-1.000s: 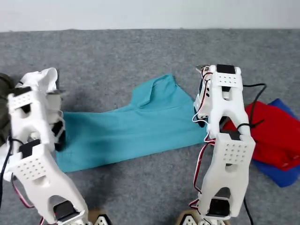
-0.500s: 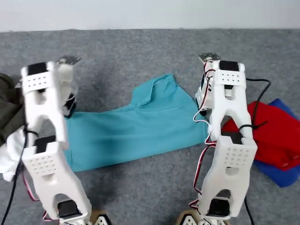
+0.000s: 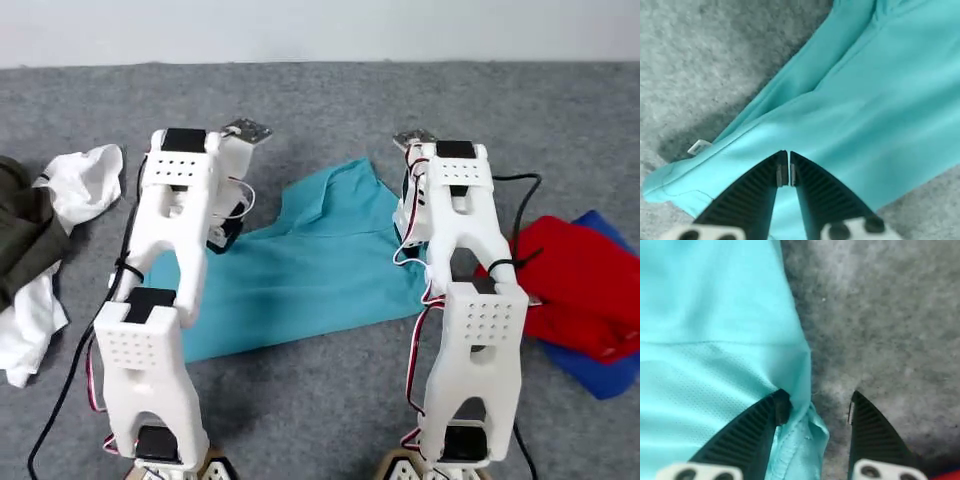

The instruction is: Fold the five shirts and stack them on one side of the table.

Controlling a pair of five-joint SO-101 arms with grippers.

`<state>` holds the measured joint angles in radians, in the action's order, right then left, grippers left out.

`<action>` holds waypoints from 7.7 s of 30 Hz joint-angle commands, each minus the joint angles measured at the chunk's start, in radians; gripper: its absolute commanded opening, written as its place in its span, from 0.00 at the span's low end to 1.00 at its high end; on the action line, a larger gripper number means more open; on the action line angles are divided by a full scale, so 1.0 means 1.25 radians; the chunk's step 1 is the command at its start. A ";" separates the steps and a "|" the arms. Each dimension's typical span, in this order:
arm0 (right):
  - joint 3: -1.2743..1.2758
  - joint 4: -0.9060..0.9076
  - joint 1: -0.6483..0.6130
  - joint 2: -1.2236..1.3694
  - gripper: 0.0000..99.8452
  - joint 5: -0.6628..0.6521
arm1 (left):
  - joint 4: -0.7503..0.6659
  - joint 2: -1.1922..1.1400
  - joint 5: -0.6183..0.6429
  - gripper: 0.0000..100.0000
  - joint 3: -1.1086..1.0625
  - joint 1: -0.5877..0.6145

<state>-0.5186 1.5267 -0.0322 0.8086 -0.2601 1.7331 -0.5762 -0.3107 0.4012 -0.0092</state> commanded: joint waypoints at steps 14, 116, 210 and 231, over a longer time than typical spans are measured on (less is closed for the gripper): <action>0.004 0.185 0.024 -0.039 0.01 -0.028 | 0.017 0.023 0.005 0.02 0.004 -0.001; -0.560 0.134 -0.271 0.266 0.24 0.120 | 0.015 0.016 0.004 0.02 -0.091 -0.015; -0.134 0.214 -0.152 -0.153 0.01 -0.324 | 0.016 0.015 0.005 0.02 -0.094 -0.032; 0.682 -0.026 -0.165 -0.676 0.01 -0.347 | 0.016 0.015 0.005 0.02 -0.094 -0.038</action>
<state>0.1688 1.6280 -0.2332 0.0476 -0.6912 1.7331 -0.5762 -0.3061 0.2816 -0.0460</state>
